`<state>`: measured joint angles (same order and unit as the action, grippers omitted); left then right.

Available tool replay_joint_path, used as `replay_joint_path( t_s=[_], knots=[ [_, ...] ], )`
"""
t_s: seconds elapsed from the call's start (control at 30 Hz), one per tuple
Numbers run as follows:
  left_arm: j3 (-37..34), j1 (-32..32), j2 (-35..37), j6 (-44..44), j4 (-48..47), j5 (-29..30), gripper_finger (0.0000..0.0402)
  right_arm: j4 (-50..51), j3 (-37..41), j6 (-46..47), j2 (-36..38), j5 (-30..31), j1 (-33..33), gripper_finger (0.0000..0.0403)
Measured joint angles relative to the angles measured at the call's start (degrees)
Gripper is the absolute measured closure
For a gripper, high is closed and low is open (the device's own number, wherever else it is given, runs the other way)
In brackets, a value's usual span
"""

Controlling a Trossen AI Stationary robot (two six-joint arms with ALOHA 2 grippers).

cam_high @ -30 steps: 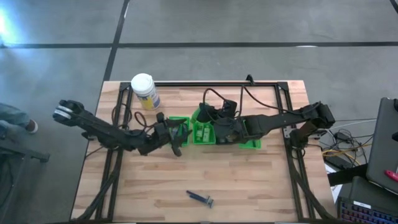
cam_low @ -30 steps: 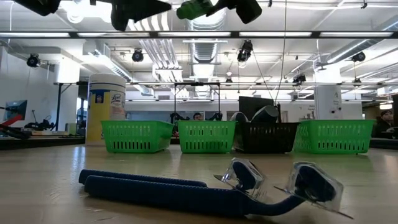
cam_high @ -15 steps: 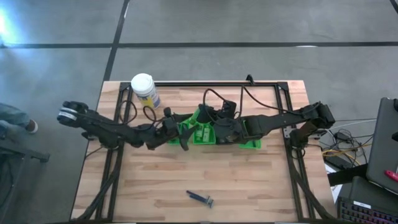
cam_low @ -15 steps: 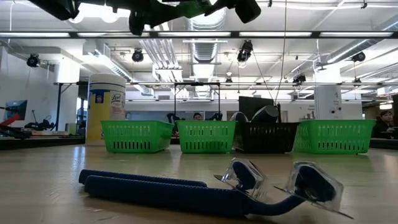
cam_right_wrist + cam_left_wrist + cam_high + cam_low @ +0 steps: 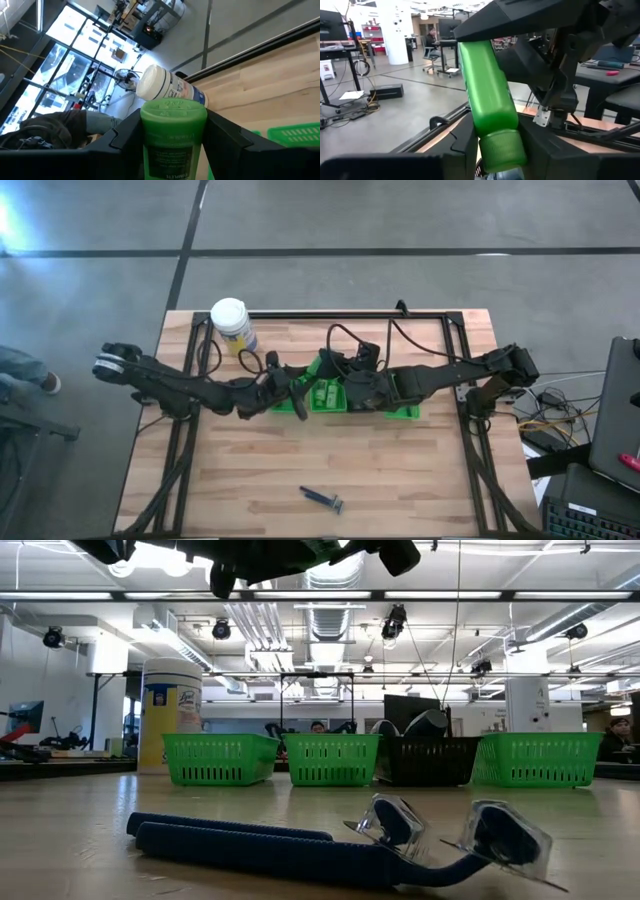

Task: Pick & Place Travel size toiletries
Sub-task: Put the green shampoo into the middle green bin

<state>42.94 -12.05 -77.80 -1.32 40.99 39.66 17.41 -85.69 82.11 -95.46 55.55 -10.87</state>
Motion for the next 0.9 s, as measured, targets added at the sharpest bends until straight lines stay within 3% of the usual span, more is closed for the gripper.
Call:
replay_joint_path(
  t_s=[0.23, 0.57, 0.7, 0.9],
  knots=[
    [0.00, -0.01, 0.04, -0.31, -0.75, 0.72, 0.0290, 0.19, -0.01, -1.24, 0.03, -0.52, 0.00, 0.0230],
    [-0.04, 0.00, 0.09, 0.18, -11.07, 2.94, 0.0295, 6.94, -0.11, -4.65, 2.72, 1.34, -0.11, 0.0110],
    [-0.07, 0.63, 0.13, 7.30, -14.56, 4.86, 0.0293, 10.60, -0.11, -4.39, 5.11, 7.23, -0.50, 0.0072],
    [0.79, 2.90, 0.13, 30.26, -28.37, 3.05, 0.0297, 14.40, -0.14, -3.23, 8.55, 10.56, -0.87, 0.0043]
  ],
)
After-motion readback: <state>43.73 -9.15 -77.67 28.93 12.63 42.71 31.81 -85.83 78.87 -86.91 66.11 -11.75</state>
